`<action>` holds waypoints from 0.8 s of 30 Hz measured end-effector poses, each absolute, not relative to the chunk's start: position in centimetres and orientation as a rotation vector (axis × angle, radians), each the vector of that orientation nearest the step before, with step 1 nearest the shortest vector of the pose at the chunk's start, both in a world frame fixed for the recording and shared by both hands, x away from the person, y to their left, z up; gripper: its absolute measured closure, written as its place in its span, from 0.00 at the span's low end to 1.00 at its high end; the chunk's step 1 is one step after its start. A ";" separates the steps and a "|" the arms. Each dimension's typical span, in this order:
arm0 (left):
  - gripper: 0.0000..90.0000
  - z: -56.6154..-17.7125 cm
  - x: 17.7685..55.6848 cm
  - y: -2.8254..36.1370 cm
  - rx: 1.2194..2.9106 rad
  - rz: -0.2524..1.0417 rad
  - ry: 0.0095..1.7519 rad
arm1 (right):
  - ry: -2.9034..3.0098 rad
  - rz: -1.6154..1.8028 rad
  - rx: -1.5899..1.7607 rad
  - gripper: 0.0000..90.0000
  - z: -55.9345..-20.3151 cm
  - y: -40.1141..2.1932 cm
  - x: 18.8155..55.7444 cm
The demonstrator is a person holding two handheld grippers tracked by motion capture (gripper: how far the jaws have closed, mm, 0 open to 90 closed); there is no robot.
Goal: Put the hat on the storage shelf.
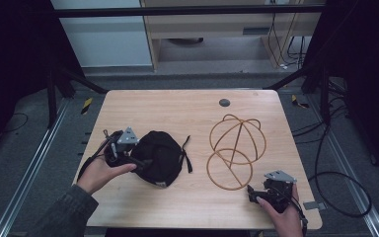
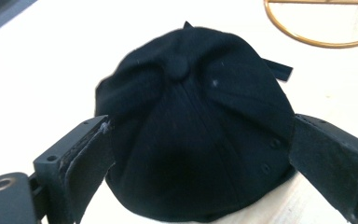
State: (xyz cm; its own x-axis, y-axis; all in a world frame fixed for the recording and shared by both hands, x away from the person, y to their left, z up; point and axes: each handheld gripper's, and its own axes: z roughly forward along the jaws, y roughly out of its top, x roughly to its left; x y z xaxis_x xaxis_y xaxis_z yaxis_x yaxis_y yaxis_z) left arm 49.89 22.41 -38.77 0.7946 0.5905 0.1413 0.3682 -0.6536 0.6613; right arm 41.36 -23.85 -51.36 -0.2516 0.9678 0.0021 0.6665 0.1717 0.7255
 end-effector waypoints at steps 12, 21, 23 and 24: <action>0.18 -37.8 52.0 18.8 2.402 0.451 0.704 | 1.989 0.856 1.538 0.00 -51.4 -23.9 41.4; 0.35 -38.6 53.7 18.2 2.462 0.453 0.737 | 1.989 0.856 1.537 0.00 -51.4 -23.9 41.4; 0.36 -38.8 54.1 18.4 2.455 0.450 0.753 | 1.989 0.856 1.538 0.00 -51.4 -23.9 41.4; 0.36 -38.9 54.2 18.5 2.457 0.453 0.757 | 1.989 0.856 1.537 0.00 -51.4 -23.9 41.4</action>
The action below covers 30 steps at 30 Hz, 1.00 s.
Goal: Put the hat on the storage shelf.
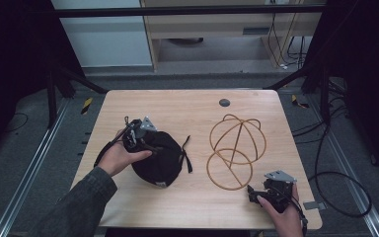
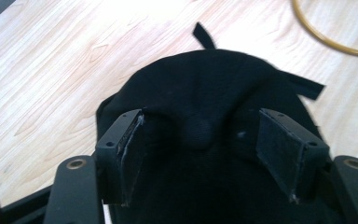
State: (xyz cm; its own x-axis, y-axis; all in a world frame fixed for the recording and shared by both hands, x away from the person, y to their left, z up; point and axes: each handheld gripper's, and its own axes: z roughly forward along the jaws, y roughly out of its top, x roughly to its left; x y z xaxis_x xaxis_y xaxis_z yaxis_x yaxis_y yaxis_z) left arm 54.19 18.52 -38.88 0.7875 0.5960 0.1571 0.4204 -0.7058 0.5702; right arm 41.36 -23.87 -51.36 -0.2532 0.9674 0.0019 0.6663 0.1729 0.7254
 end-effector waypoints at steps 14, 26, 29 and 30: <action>0.77 -39.0 54.6 19.5 2.452 0.352 0.752 | 1.989 0.856 1.538 0.00 -51.4 -23.9 41.4; 0.79 -34.7 51.7 20.9 2.380 0.390 0.684 | 1.990 0.857 1.537 0.00 -51.4 -23.9 41.4; 0.79 -33.4 51.2 21.0 2.381 0.393 0.656 | 1.990 0.857 1.537 0.00 -51.4 -23.9 41.4; 0.80 -33.0 51.0 21.0 2.377 0.391 0.649 | 1.990 0.856 1.537 0.00 -51.4 -23.9 41.4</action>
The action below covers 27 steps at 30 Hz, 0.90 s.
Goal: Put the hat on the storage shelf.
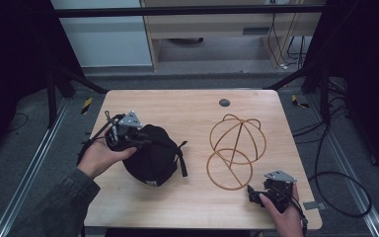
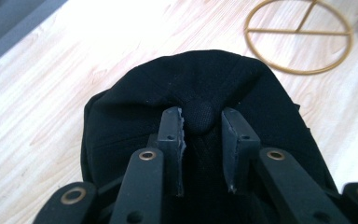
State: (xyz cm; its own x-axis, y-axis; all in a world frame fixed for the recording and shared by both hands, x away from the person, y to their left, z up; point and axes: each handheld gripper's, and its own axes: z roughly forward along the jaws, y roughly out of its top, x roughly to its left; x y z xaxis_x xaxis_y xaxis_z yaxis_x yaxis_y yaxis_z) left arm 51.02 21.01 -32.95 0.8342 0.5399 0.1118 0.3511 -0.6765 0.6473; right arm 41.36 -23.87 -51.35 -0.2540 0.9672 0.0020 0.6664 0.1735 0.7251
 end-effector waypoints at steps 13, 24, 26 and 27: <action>0.81 -28.6 49.1 19.3 2.353 0.430 0.542 | 1.990 0.857 1.537 0.00 -51.4 -23.9 41.4; 0.82 -24.4 47.4 17.7 2.312 0.487 0.445 | 1.991 0.857 1.536 0.00 -51.4 -23.9 41.4; 0.82 -23.7 47.0 17.5 2.302 0.493 0.431 | 1.990 0.857 1.536 0.00 -51.4 -23.9 41.4; 0.82 -23.4 46.8 17.5 2.294 0.496 0.422 | 1.990 0.857 1.537 0.00 -51.4 -23.9 41.4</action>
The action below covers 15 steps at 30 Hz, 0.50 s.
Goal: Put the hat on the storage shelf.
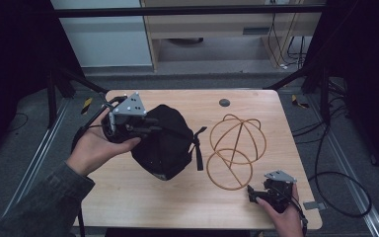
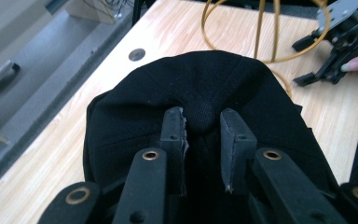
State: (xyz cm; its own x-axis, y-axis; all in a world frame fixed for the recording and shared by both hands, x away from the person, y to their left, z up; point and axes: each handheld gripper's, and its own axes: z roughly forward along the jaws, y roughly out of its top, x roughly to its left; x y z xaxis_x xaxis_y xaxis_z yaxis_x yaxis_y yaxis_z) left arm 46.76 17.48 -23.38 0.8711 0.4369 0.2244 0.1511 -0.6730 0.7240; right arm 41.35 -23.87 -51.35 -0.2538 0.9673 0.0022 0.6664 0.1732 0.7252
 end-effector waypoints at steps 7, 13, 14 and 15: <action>0.82 -21.8 46.0 17.6 2.280 0.523 0.401 | 1.990 0.858 1.537 0.00 -51.4 -23.9 41.4; 0.82 -20.7 45.6 17.6 2.264 0.538 0.384 | 1.990 0.857 1.537 0.00 -51.4 -23.9 41.4; 0.82 -20.6 45.5 17.6 2.262 0.539 0.380 | 1.992 0.854 1.532 0.00 -51.4 -23.9 41.4; 0.82 -20.4 45.4 17.5 2.259 0.539 0.378 | 1.992 0.854 1.532 0.00 -51.4 -23.9 41.4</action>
